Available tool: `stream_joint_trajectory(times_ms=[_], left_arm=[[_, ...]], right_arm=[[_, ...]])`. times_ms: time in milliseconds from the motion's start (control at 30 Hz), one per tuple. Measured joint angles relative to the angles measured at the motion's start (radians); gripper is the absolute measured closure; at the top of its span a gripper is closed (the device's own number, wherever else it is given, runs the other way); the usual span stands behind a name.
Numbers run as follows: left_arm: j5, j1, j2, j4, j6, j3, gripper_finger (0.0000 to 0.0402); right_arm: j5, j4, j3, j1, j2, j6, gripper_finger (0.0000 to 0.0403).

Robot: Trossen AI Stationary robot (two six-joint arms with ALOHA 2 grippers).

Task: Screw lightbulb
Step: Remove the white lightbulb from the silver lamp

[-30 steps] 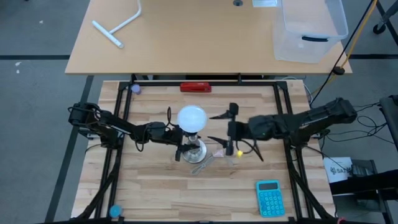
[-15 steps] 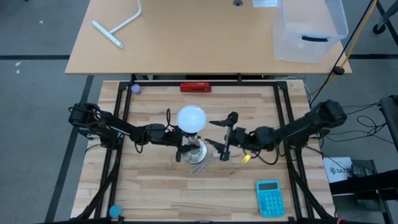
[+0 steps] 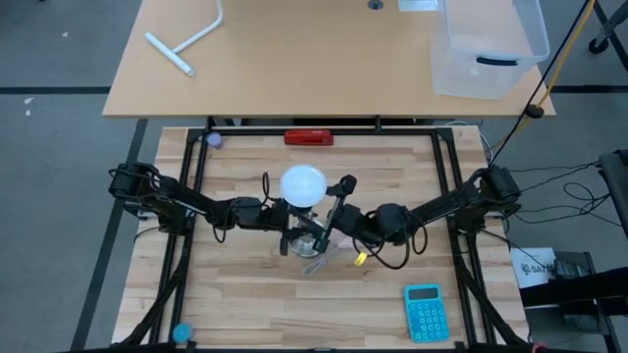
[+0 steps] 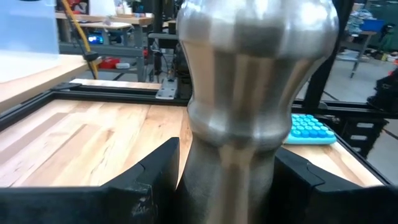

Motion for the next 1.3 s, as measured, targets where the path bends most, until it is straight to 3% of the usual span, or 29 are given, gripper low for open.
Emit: stream_joint_trajectory(times_ms=[167,467,767,900,1100,1300], left_arm=[[-0.07,0.0,0.0,0.001,-0.005,0.0,0.0211],[-0.17,0.001,0.0,0.001,-0.04,0.0,0.0211],[-0.179,0.002,0.0,0.001,-0.048,0.0,0.0211],[-0.177,0.002,0.0,0.0,-0.048,0.0,0.0211],[-0.161,0.003,0.0,-0.002,-0.047,0.0,0.0211],[-0.151,-0.002,-0.001,-0.002,-0.043,0.0,0.0211]], right_arm=[[0.107,-0.054,0.089,0.0,0.023,-0.038,0.0087],[0.164,-0.151,0.203,-0.015,0.03,-0.05,0.0087],[0.179,-0.323,0.27,-0.051,0.029,-0.031,0.0093],[0.179,-0.351,0.276,-0.053,0.028,-0.029,0.0134],[0.184,-0.361,0.276,-0.052,0.028,-0.009,0.0233],[0.174,-0.446,0.276,-0.054,0.005,0.03,0.0244]])
